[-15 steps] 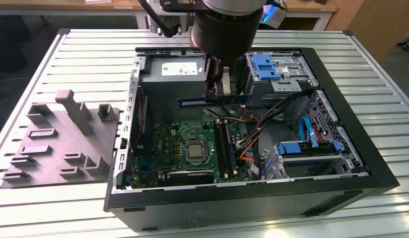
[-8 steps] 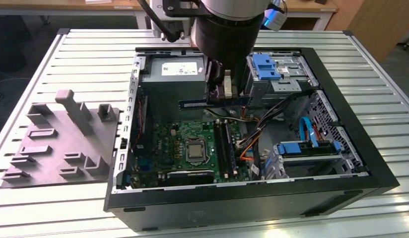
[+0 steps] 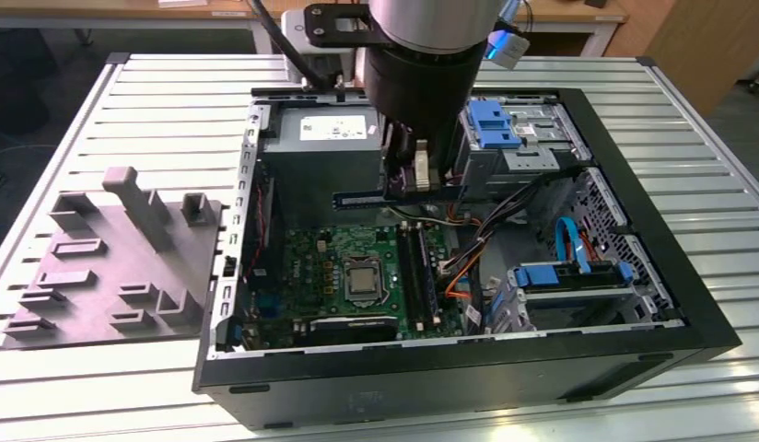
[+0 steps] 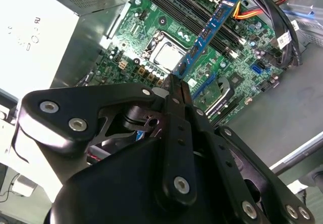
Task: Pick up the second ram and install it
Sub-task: 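Pick up the second ram and move it above second insertion slot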
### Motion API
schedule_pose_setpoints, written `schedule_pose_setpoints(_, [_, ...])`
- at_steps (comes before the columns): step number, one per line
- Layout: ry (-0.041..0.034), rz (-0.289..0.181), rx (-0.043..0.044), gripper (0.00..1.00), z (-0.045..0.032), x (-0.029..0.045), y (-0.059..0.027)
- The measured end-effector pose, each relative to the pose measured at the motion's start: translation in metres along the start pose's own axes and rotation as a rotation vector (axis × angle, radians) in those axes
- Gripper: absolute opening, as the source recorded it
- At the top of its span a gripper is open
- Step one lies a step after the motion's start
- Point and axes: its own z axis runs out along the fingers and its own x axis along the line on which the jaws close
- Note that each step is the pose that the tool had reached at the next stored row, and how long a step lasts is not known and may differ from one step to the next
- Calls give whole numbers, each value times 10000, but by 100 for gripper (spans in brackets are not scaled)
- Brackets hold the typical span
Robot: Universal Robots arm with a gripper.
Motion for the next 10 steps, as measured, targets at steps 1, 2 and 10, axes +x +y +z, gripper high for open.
schedule_pose_setpoints(1, [-3,0,0,12,11,1,-1])
schedule_pose_setpoints(2, [-8,0,0,12,23,2,-1])
schedule_pose_setpoints(10, [-58,-4,14,12,117,11,-4])
